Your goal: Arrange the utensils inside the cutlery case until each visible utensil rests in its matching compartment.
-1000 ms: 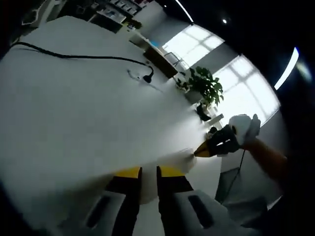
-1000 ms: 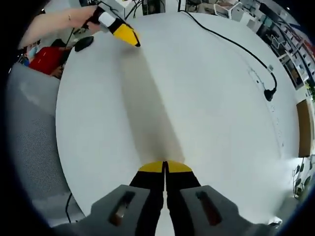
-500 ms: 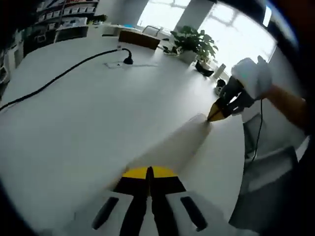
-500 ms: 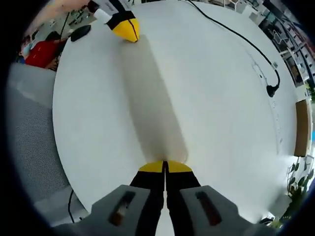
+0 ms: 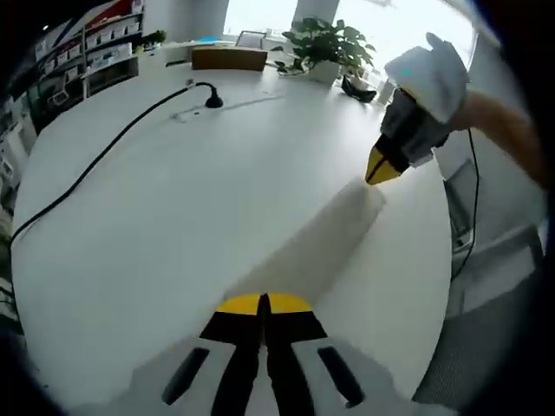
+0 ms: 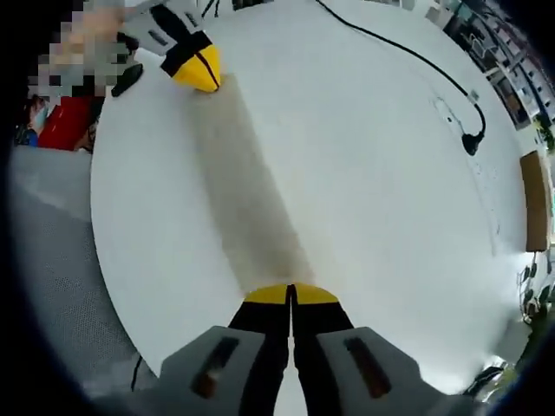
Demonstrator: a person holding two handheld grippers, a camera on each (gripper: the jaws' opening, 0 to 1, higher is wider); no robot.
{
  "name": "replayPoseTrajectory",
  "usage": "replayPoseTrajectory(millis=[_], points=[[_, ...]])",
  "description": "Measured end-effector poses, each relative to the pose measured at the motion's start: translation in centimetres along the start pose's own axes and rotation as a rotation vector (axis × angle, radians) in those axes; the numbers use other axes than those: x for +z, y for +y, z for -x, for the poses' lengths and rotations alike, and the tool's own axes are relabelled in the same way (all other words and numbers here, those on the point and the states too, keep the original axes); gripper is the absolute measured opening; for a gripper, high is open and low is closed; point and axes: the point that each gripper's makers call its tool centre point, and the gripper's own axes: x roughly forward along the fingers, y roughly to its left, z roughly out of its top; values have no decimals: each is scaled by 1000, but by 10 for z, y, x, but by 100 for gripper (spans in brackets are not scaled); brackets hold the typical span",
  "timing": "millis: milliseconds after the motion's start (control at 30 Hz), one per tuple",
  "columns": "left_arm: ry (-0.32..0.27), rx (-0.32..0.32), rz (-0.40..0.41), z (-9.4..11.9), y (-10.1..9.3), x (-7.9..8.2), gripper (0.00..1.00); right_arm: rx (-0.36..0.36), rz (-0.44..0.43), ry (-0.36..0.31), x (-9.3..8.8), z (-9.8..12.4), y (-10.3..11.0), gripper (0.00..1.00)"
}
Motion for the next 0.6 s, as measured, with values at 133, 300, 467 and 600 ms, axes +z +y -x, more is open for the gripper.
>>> replayPoseTrajectory(millis=[133,300,467,600], points=[[21,-11,30,0,0,-2,1,8,99,115,-14,-8,5,0],[103,8,-76,0,-4,-5,0,7,100,119,-8,-8,3,0],[156,29,-34,-6,0,-3,0,21,63,171,-9,-11,1,0],[174,55,-99,-10,-3,-3,0,35,26,168,-11,-9,1,0]])
